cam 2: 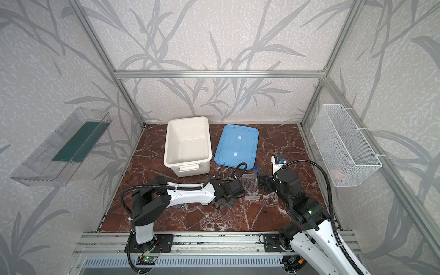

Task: Organize the chemistry lab equipment
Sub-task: 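Grasp the third blue-capped tube with the left gripper and lift it upright, then grasp the third tube's blue cap with the right gripper, then open the left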

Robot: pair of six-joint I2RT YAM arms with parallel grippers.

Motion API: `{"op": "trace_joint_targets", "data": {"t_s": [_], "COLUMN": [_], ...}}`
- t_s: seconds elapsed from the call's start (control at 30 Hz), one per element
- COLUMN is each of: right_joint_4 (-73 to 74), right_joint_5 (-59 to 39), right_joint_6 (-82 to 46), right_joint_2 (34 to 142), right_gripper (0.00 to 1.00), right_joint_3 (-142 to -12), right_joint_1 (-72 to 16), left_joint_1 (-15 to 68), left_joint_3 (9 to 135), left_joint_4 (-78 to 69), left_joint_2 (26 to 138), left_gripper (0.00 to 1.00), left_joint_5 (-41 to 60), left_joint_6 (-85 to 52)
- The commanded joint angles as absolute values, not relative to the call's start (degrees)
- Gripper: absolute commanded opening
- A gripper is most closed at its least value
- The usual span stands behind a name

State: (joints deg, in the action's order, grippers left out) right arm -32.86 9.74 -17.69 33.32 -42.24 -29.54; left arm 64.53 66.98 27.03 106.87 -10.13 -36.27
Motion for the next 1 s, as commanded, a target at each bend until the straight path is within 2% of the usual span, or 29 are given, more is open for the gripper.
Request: {"op": "trace_joint_targets", "data": {"t_s": [0.0, 0.17, 0.27, 0.53, 0.63, 0.8, 0.97], "right_joint_4": [-29.58, -27.64, -31.68, -33.42, -29.86, -26.15, -22.23], "right_joint_5": [4.36, -2.93, -0.87, -14.5, -18.7, -19.25, -20.52], "right_joint_6": [-16.61, -18.19, -22.64, -27.51, -29.55, -30.57, -32.23], "right_joint_2": [32.49, 34.63, 37.4, 50.17, 54.64, 59.16, 61.33], "right_gripper": [0.91, 0.89, 0.84, 0.88, 0.82, 0.73, 0.55], "right_joint_3": [-42.1, -43.8, -48.12, -57.47, -57.41, -57.46, -55.7], "right_joint_1": [-29.59, -29.5, -29.52, -29.88, -30.78, -32.5, -32.8], "left_joint_1": [63.19, 62.27, 62.06, 62.09, 62.09, 62.11, 62.15], "left_joint_3": [62.42, 51.53, 44.77, 38.62, 37.59, 37.31, 36.66], "left_joint_4": [17.15, -0.76, -11.73, -19.94, -20.9, -19.69, -19.33], "left_joint_2": [100.1, 90.07, 84.32, 75.91, 73.69, 71.78, 70.71], "left_gripper": [0.18, 0.18, 0.18, 0.18, 0.18, 0.18, 0.18], "left_joint_5": [-8.17, -1.75, 0.09, 0.2, -0.54, -0.53, -0.24], "left_joint_6": [-36.0, -29.01, -25.45, -21.02, -20.8, -20.47, -20.92]}}
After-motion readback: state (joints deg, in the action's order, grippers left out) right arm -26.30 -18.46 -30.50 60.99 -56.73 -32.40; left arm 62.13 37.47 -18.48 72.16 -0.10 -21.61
